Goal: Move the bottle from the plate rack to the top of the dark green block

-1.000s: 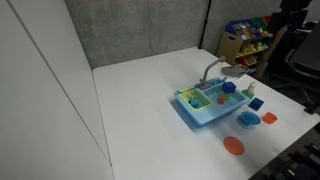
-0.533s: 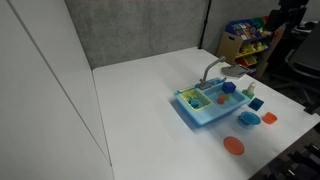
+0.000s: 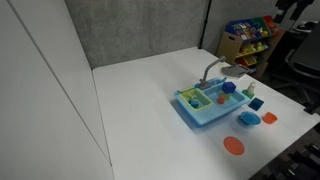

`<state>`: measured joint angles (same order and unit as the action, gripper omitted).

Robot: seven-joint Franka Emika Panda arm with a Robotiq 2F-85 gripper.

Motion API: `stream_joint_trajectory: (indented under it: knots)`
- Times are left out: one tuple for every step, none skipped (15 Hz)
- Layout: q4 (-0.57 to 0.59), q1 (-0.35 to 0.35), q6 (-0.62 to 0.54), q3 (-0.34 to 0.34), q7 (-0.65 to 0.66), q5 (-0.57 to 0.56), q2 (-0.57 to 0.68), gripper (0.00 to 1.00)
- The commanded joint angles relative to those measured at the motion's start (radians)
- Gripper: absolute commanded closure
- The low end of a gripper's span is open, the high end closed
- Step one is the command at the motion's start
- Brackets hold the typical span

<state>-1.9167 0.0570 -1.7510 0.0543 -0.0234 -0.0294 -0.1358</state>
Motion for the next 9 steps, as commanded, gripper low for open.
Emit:
stream_joint_trajectory:
  knots:
    - [-0.007, -0.007, 0.072, 0.001, -0.019, 0.018, -0.084, 0.00]
    - [0.004, -0.010, 0.100, 0.000, -0.018, 0.023, -0.097, 0.00]
    - [0.014, -0.011, 0.122, 0.000, -0.011, 0.026, -0.109, 0.00]
    - [0.024, -0.012, 0.147, -0.001, -0.004, 0.029, -0.116, 0.00]
    - [0.027, -0.013, 0.160, -0.001, -0.003, 0.031, -0.125, 0.00]
    - [0.028, -0.013, 0.169, -0.001, -0.002, 0.031, -0.131, 0.00]
    - [0.025, -0.014, 0.176, 0.001, -0.009, 0.035, -0.135, 0.00]
    - [0.011, -0.011, 0.147, -0.001, -0.001, 0.020, -0.130, 0.00]
    - [0.010, -0.011, 0.149, -0.001, -0.001, 0.020, -0.133, 0.00]
